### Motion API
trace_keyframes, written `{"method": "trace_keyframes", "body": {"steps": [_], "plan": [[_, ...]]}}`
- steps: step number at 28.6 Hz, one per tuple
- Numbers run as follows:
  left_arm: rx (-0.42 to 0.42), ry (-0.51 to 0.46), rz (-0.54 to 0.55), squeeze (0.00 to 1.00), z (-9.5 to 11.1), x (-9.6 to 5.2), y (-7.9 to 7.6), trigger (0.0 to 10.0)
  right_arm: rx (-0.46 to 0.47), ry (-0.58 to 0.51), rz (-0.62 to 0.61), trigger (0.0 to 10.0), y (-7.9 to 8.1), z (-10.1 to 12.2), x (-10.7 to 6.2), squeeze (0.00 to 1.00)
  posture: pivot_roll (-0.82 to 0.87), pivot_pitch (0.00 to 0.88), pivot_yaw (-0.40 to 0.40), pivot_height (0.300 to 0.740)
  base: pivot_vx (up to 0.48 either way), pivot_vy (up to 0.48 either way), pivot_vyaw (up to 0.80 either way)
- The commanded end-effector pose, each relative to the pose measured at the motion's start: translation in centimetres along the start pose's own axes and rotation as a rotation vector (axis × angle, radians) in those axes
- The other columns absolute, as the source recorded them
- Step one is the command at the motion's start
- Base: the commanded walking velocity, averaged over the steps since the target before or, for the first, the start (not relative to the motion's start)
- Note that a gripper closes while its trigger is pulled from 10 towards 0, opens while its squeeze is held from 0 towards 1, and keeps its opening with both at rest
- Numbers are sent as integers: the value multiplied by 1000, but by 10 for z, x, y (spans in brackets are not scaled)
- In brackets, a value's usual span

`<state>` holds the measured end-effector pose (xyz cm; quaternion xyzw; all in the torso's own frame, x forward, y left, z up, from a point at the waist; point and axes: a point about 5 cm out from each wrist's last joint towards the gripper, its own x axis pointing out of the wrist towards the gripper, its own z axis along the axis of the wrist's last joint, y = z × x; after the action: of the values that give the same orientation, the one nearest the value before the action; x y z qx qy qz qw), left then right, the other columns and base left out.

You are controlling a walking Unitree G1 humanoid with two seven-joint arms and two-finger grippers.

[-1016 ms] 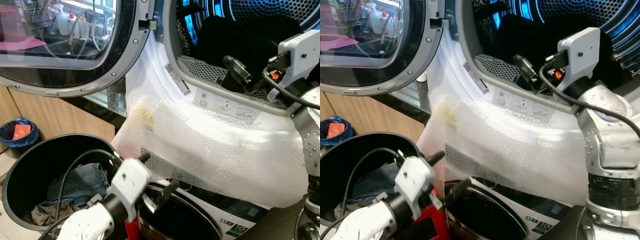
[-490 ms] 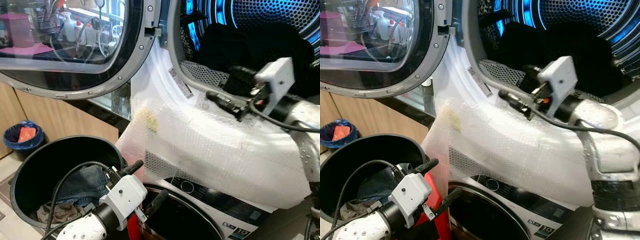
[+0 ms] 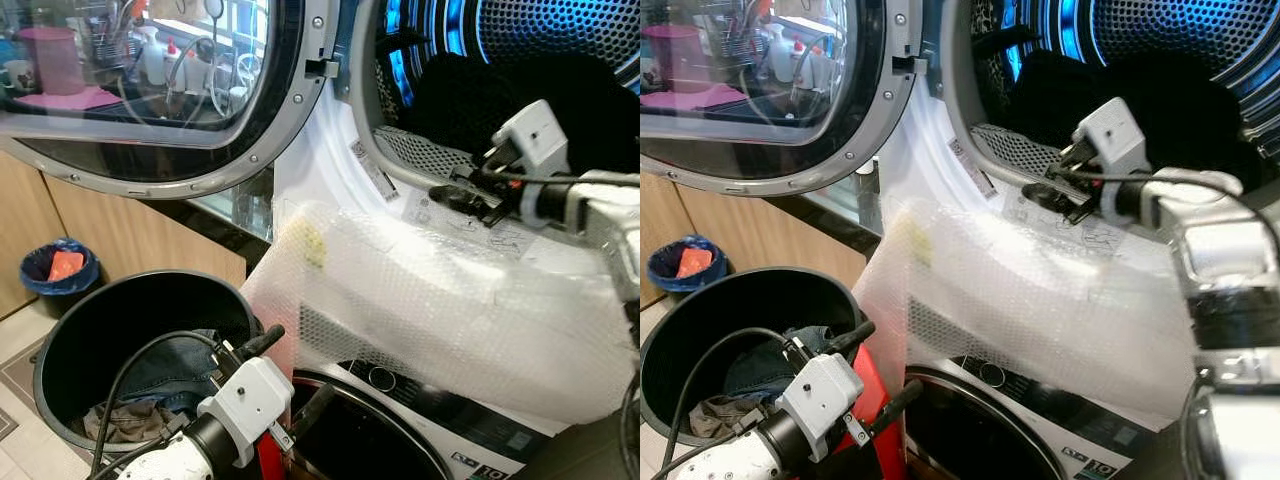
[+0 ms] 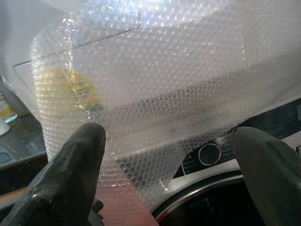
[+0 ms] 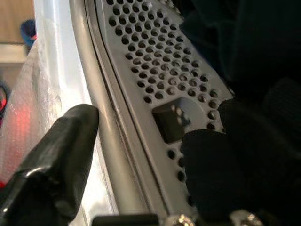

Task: Clothes washing

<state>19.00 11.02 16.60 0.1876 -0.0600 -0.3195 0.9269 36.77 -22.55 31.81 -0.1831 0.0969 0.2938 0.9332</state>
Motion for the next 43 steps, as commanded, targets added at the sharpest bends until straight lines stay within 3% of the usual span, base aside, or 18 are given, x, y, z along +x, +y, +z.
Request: {"method": "trace_keyframes", "body": {"steps": [1, 5, 7, 9, 10, 19, 24, 26, 30, 34, 37, 38, 40, 41, 42, 43], "plan": [[-10, 2, -7, 0, -2, 0, -3, 10000, -24, 6, -14, 10000, -12, 5, -14, 0, 139, 0, -184, 740, 0, 0, 0], [-10, -3, -8, 0, -2, 1, -4, 10000, -87, 32, -48, 10000, -27, 8, -26, 0, 137, 0, -184, 740, 0, 0, 0], [-8, -5, -10, 0, -2, 2, -3, 10000, -112, 42, -125, 10000, -39, 14, -30, 0, 134, 0, -180, 740, 0, 0, 0], [-6, -7, -10, 0, -2, 3, -2, 10000, -157, 56, -159, 10000, -45, 18, -32, 0, 134, 0, -178, 740, 0, 0, 0], [-2, -13, -13, 0, -1, 4, -2, 10000, -222, 77, -203, 10000, -48, 25, -32, 0, 132, 0, -176, 740, 0, 0, 0], [11, -23, -15, 0, 0, 8, 0, 10000, -454, 89, -385, 10000, -46, 58, -16, 0, 134, 0, -177, 740, 0, 0, 0], [15, -23, -10, 0, 1, 8, 1, 10000, -550, 34, -478, 10000, -39, 77, -4, 0, 133, 0, -175, 740, 0, 0, 0], [19, -24, -7, 0, 1, 9, 2, 10000, -666, -4, -549, 10000, -30, 91, 7, 0, 132, 0, -175, 740, 0, 0, 0], [23, -26, -6, 0, 1, 10, 3, 10000, -776, -14, -599, 10000, -24, 97, 16, 0, 129, 0, -172, 740, 0, 0, 0], [25, -27, -7, 0, 2, 8, 3, 10000, -1049, 175, -691, 10000, -33, 83, 18, 0, 130, 0, -177, 740, 0, 0, 0], [22, -22, -4, 0, 2, 7, 2, 10000, -1055, 157, -716, 10000, -36, 85, 14, 0, 127, 0, -178, 740, 0, 0, 0], [18, -18, 0, 0, 2, 6, 2, 10000, -949, 98, -676, 10000, -36, 87, 13, 0, 130, 0, -179, 740, 0, 0, 0], [17, -17, 1, 0, 1, 6, 2, 10000, -910, 79, -657, 10000, -36, 87, 12, 0, 130, 0, -179, 740, 0, 0, 0], [14, -17, 0, 0, 2, 6, 1, 10000, -813, 34, -593, 10000, -36, 87, 11, 0, 130, 0, -179, 740, 0, 0, 0], [14, -17, 0, 0, 2, 6, 1, 10000, -813, 34, -593, 10000, -36, 87, 11, 0, 130, 0, -179, 740, 0, 0, 0], [12, -17, 1, 0, 2, 6, 0, 10000, -753, 3, -535, 10000, -36, 87, 10, 0, 130, 0, -179, 740, 0, 0, 0]]}}
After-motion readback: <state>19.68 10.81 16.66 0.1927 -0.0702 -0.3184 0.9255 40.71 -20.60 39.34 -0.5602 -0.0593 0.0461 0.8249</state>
